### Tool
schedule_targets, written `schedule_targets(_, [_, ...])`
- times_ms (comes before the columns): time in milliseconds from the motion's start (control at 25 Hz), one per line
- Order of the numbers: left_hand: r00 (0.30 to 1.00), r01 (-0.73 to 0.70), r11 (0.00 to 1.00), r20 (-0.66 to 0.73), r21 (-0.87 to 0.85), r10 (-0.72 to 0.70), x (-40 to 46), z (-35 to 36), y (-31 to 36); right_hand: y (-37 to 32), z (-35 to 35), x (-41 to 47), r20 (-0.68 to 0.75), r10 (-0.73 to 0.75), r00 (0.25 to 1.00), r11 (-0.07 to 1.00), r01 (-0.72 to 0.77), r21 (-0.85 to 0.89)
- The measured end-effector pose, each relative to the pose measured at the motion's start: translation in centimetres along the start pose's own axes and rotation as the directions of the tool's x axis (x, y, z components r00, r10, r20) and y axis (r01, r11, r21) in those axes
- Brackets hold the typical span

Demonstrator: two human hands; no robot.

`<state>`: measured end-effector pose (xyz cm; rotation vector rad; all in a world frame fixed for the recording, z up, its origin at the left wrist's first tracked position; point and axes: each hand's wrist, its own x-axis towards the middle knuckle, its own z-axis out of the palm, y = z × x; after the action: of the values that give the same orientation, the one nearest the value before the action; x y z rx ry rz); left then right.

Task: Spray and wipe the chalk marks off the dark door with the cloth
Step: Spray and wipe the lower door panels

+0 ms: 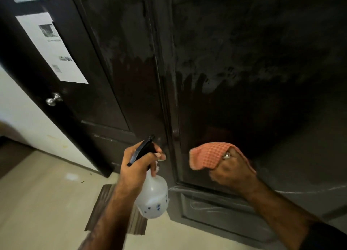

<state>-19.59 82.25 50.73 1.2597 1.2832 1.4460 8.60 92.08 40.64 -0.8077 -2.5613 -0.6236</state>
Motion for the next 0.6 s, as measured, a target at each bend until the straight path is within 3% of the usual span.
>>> schedule_targets(80, [0.998,0.024,0.999,-0.061,0.033,-0.022,-0.8,0.6,0.4,1.6,-0.3,-0.9,-0.048,0.255,0.966,0.966,-0.252,0.056])
schedule_targets(160, [0.997,0.009,0.999,-0.081,0.040,-0.006,-1.2,1.2,0.7,1.7,-1.2,1.9,-0.117,0.519,0.847,0.854,-0.508,0.111])
schedule_targets(200, [0.998,-0.017,0.998,-0.064,0.054,0.020,-1.2,1.4,0.8,0.9,-1.6,3.6,-0.148,0.521,0.840,0.853,-0.508,0.119])
schedule_targets(280, [0.998,-0.037,0.995,-0.054,0.096,0.042,-1.5,1.7,0.9,-2.1,-1.0,4.7,-0.256,0.258,0.931,0.965,-0.261,0.024])
schedule_targets(360, [0.996,-0.014,0.995,-0.082,0.095,0.022,-1.8,1.9,0.6,-2.7,0.1,1.9,-0.110,0.009,0.994,1.000,-0.006,0.028])
schedule_targets(440, [0.997,0.004,0.997,-0.073,0.074,0.001,-2.2,1.9,0.5,-0.5,0.7,-1.4,0.008,0.080,0.997,0.992,-0.080,0.097])
schedule_targets(520, [0.999,-0.001,0.997,-0.040,0.083,0.004,-2.4,2.0,0.5,1.7,-1.2,-2.1,-0.006,0.225,0.974,0.947,-0.218,0.236])
schedule_targets(560, [0.999,0.007,0.996,-0.050,0.094,-0.002,-2.4,2.2,0.5,2.6,-2.6,-1.0,-0.098,0.322,0.942,0.914,-0.282,0.291])
schedule_targets(600, [0.998,0.015,0.996,-0.064,0.093,-0.009,-2.4,2.7,0.6,2.4,-3.5,0.8,-0.225,0.391,0.892,0.913,-0.346,0.216])
